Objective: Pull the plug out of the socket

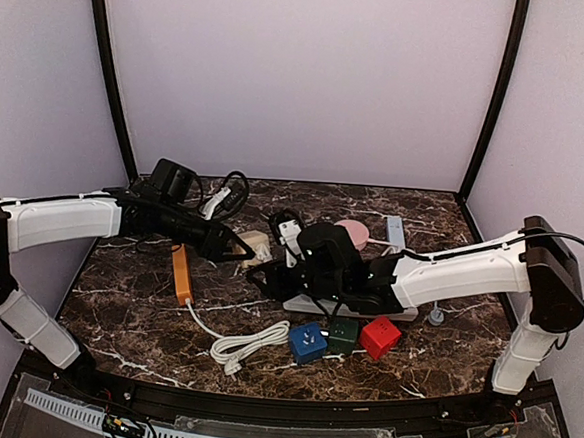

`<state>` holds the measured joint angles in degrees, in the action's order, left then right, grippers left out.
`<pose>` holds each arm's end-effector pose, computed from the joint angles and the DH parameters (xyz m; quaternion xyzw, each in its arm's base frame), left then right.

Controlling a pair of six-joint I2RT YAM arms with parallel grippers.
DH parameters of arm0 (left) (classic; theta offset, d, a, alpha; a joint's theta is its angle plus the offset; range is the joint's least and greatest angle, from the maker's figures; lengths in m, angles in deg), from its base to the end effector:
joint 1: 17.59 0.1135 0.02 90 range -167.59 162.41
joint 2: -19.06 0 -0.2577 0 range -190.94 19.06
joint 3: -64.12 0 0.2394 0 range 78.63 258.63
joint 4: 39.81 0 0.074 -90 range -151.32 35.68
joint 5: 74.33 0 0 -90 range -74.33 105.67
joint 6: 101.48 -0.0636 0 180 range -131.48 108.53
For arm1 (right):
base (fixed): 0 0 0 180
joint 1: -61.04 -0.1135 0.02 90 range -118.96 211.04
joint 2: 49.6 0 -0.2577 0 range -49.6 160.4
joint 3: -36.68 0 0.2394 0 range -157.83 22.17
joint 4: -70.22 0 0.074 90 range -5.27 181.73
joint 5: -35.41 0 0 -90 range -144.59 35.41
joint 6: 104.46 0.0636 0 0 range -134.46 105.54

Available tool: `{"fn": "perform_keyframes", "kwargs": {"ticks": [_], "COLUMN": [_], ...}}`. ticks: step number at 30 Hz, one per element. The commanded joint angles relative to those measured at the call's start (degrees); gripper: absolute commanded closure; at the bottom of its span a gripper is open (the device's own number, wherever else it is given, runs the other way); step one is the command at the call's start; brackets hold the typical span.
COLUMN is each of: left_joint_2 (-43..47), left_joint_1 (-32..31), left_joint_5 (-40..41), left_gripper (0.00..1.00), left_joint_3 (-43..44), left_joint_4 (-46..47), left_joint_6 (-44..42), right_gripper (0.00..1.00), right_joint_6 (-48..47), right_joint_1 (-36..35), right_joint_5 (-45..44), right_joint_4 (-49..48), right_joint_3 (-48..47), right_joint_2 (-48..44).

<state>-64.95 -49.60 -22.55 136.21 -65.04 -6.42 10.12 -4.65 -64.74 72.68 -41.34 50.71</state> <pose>0.2557 -0.2062 0.2455 0.3389 0.7889 -0.4116 0.3055 0.1797 0.3706 0.2190 -0.2499 0.8023 0.3281 0.4316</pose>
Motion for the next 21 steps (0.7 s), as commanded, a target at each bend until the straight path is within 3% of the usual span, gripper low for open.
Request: {"fn": "perform_keyframes", "kwargs": {"ticks": [1,10,18,19,21], "left_joint_2": [3.90,3.96,3.33,3.06,2.72], "left_joint_1": [0.50,0.92,0.90,0.90,0.91], "left_joint_5": [-3.97,-5.34,-5.77,-5.75,-5.84], "left_gripper": [0.99,0.99,0.99,0.99,0.99], "left_joint_3": [0.16,0.07,0.36,0.44,0.55], "left_joint_4": [4.86,5.39,4.55,4.30,4.00], "left_joint_6": [0.99,1.33,0.79,0.76,0.58], "right_gripper": [0.46,0.49,0.60,0.63,0.82], "right_joint_6": [1.32,-0.75,-5.18,-5.50,-5.87], "right_joint_1": [-0.70,-0.71,-0.68,-0.75,-0.75], "right_joint_5": [-3.03,-4.84,-3.86,-3.71,-3.68], "right_joint_4": [0.74,-1.30,-5.53,-5.91,-6.53], "right_joint_3": [1.44,3.32,1.13,0.95,0.79], "right_joint_2": [1.77,0.78,2.03,2.11,2.05]}}
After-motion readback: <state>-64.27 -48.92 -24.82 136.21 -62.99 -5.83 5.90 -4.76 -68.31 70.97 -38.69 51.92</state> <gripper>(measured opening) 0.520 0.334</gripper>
